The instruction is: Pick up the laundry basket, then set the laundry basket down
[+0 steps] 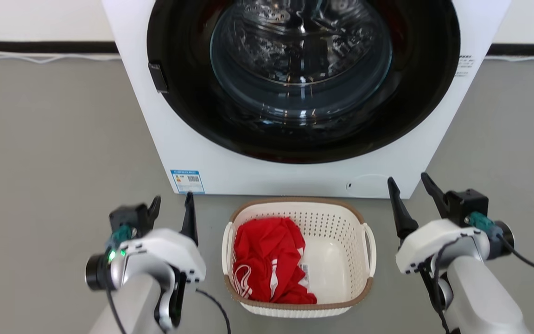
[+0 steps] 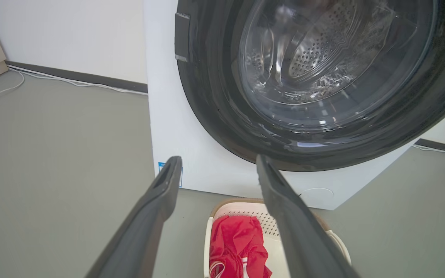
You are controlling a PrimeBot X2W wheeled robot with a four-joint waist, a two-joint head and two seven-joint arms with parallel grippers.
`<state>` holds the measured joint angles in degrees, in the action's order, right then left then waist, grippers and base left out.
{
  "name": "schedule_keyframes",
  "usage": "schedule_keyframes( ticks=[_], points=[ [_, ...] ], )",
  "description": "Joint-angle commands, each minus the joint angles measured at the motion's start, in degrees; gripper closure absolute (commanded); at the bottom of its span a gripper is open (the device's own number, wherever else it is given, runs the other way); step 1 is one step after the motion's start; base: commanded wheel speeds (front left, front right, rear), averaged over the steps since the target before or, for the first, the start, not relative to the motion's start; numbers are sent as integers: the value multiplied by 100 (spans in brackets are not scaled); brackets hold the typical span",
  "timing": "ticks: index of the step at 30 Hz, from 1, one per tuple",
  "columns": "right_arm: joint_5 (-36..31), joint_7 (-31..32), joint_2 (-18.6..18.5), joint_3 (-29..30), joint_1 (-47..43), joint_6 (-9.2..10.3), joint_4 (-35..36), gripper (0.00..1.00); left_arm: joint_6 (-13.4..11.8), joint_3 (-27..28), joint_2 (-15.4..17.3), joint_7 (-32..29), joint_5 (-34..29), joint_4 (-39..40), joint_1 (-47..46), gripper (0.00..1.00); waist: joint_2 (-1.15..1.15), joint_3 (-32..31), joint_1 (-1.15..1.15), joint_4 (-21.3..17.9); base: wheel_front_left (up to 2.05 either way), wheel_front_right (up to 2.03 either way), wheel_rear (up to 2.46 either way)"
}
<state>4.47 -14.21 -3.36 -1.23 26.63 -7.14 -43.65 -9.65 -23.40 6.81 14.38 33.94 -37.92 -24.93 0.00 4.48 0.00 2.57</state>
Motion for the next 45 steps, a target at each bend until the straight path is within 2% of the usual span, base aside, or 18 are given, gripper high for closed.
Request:
schedule_keyframes(
  ticks=[1,14,36,37,45],
  points=[
    [-36,-79,48,-74,-91,-35,229,0,-48,306,68,62,-139,261,118,0,0,-105,0,-15,0,0,0],
    [-177,-79,48,-13,-842,-35,816,0,59,1043,-97,62,-682,981,1142,0,0,-553,0,-152,0,0,0],
    [-92,-79,48,38,-1313,-35,1027,0,110,1632,-255,62,-989,1158,1598,0,0,-793,0,-185,0,0,0],
    [-124,1,32,147,-1373,0,854,100,68,1452,-305,-1,-941,1004,1715,100,0,-795,0,-186,0,0,0],
    [191,139,56,214,-1513,4,701,100,128,1515,-328,-123,-679,828,1864,100,0,-788,8,-189,0,0,0]
  ],
)
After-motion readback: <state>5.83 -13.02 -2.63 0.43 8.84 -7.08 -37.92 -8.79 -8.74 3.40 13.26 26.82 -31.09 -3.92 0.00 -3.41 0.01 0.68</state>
